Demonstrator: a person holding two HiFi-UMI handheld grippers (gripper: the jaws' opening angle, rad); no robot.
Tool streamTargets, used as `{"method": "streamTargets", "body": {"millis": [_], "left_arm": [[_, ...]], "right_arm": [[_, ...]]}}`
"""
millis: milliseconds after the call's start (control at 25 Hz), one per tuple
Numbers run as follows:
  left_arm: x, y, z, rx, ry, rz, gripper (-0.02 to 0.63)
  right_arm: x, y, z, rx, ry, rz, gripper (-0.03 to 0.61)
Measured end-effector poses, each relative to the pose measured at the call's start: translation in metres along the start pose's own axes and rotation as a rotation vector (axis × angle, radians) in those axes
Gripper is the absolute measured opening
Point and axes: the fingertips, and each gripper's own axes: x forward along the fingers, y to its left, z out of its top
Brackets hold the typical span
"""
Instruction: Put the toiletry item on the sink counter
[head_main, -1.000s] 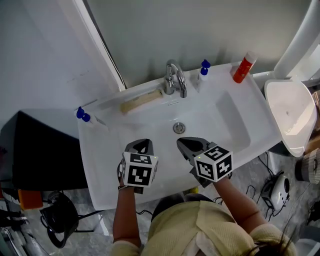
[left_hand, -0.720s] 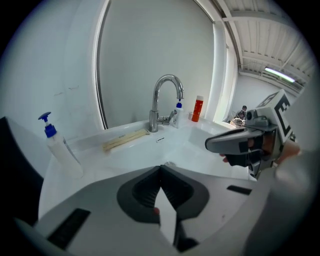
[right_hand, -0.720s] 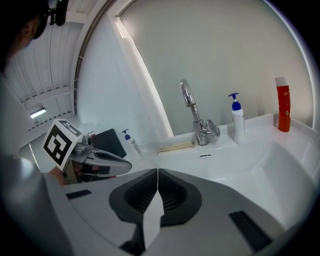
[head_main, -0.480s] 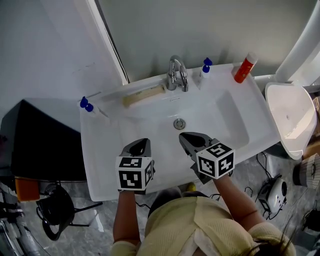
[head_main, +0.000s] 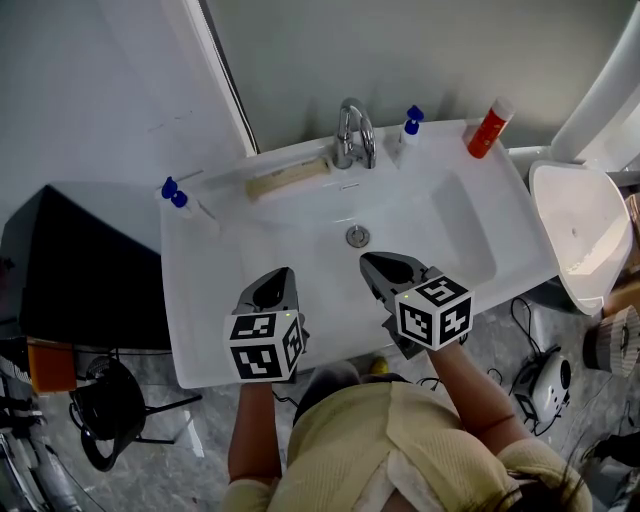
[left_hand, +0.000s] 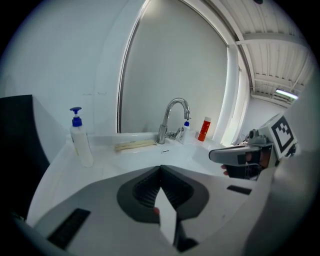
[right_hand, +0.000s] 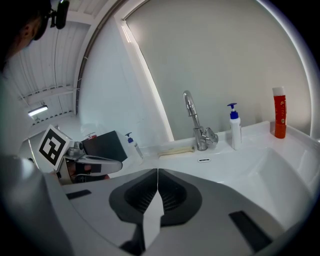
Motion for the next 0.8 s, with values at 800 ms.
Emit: {"method": "streamTargets", "body": {"millis": [800], "left_arm": [[-0.0086, 0.0075, -0.0077, -0.087, -0.035, 0.028, 0.038]], "right_arm": [[0.0006, 0.0064, -0.0009, -0.038, 0.0, 0.009, 0.026]]}}
